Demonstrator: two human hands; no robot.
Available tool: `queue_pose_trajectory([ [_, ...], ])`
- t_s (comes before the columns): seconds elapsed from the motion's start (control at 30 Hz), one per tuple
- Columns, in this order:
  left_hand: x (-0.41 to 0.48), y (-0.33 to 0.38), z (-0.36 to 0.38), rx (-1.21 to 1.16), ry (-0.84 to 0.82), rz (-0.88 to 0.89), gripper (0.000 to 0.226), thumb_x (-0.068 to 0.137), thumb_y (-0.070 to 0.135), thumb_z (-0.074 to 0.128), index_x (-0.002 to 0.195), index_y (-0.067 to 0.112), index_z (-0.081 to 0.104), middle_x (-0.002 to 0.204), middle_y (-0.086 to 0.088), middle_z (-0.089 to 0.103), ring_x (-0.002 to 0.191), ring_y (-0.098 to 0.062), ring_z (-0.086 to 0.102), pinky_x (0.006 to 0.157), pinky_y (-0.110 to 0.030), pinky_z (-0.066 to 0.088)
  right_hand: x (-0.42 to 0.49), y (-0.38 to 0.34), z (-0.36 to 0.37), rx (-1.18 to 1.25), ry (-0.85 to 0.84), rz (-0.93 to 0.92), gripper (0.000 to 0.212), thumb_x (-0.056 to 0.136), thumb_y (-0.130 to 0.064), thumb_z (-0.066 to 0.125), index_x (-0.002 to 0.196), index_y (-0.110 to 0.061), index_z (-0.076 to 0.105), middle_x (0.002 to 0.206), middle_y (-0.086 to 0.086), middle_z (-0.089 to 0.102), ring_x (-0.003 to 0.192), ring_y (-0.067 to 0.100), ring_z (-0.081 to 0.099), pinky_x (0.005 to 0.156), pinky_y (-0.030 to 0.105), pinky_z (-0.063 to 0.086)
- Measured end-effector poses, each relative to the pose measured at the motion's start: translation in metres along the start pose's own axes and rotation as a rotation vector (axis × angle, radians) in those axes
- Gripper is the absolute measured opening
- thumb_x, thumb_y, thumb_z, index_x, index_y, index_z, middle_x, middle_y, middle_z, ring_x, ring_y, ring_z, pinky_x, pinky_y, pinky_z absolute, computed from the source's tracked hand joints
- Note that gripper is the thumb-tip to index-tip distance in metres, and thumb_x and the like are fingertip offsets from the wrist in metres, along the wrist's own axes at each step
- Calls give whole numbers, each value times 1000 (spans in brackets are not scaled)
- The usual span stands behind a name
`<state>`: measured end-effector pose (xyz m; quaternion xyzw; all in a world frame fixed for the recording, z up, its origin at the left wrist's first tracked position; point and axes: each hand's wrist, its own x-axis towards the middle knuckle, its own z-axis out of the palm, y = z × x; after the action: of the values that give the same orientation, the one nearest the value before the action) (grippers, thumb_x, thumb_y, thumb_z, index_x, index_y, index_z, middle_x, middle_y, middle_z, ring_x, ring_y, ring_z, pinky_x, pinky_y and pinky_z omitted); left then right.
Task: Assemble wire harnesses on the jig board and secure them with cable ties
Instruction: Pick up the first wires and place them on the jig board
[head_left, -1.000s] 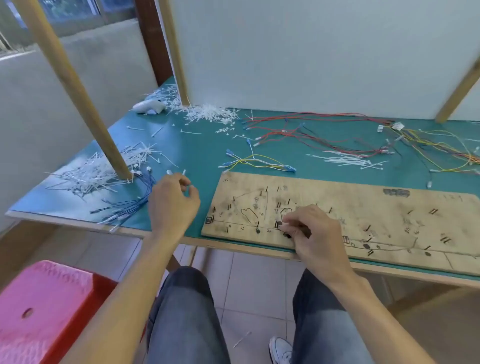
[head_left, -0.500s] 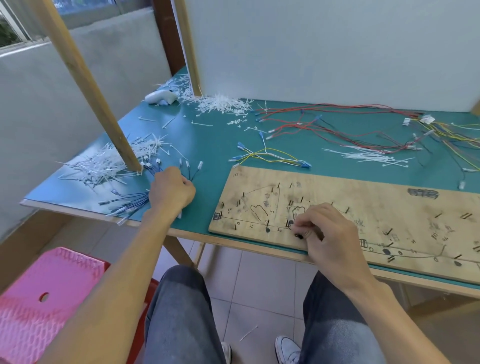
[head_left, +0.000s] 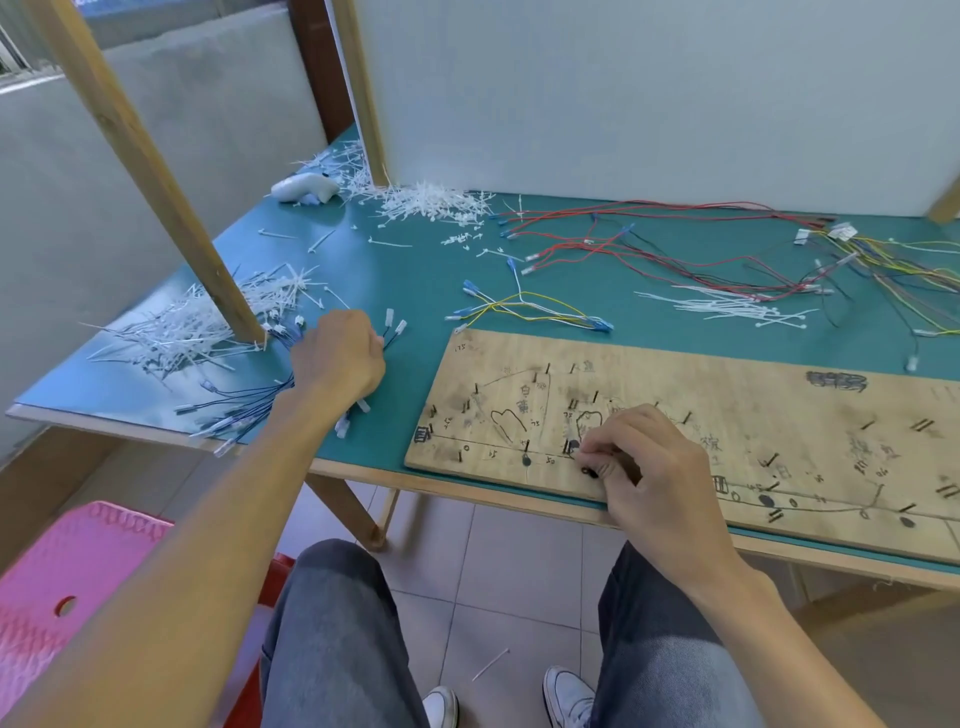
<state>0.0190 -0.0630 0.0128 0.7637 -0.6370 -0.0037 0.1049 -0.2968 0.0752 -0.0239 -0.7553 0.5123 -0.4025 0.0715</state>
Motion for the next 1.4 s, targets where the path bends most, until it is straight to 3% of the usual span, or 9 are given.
queue_pose_trajectory([
  [0.17,-1,5,-9,-20,88,77,25,108,22,41,106,1,54,106,-22,60,96,-45,60,75,-48,47,0,2,1,-2,11,-12,23,82,10,80,87,-12,74,88,-8,67,90,17,60,79,25,49],
  [0.33,3,9,-21,-287,406,246,18,107,14,48,114,2,61,94,-20,69,84,-43,61,71,-49,46,0,4,2,26,10,6,21,83,6,83,88,-13,75,89,-9,67,90,15,60,79,23,49],
  [0.43,0,12,-28,-462,499,331,21,105,12,56,120,4,69,99,-15,74,90,-36,66,81,-49,54,1,3,-3,124,8,100,12,86,-11,86,91,-19,77,90,-13,69,88,12,64,76,28,53],
  [0.53,-11,24,-36,-576,544,414,18,104,17,60,112,9,74,93,-5,74,84,-23,68,74,-44,57,8,-4,-9,277,38,285,6,93,-33,80,94,-37,75,92,-17,72,87,11,68,73,25,55],
  [0.73,-64,83,-51,-903,155,478,7,98,25,68,95,26,74,72,9,72,56,-13,67,53,-39,60,60,-14,-18,596,7,424,21,96,-50,71,105,-33,78,97,-12,80,92,6,74,81,25,58],
  [0.9,-105,117,-31,-1112,-131,405,5,98,15,71,97,16,75,70,-4,73,50,-17,64,46,-37,59,81,-12,-17,751,-69,373,8,98,-23,75,101,-15,78,84,2,77,78,12,69,70,28,55],
  [1.03,-117,121,-16,-1179,-147,346,6,98,17,72,98,17,78,70,-2,73,49,-15,63,44,-30,54,69,-1,-16,761,-115,362,13,98,-26,76,99,-13,78,82,-2,76,76,11,66,71,27,52],
  [1.23,-134,129,0,-970,-129,277,9,95,26,73,87,30,73,70,10,75,48,-9,68,48,-23,52,66,8,-12,656,-85,430,10,99,-19,74,94,-11,76,88,1,80,80,9,71,77,25,55],
  [1.4,-159,128,13,-781,-16,229,9,91,37,73,98,31,72,63,21,71,55,-2,68,72,-37,61,65,11,-4,416,-83,442,22,89,-18,85,106,-23,71,83,-4,78,74,6,67,68,9,44],
])
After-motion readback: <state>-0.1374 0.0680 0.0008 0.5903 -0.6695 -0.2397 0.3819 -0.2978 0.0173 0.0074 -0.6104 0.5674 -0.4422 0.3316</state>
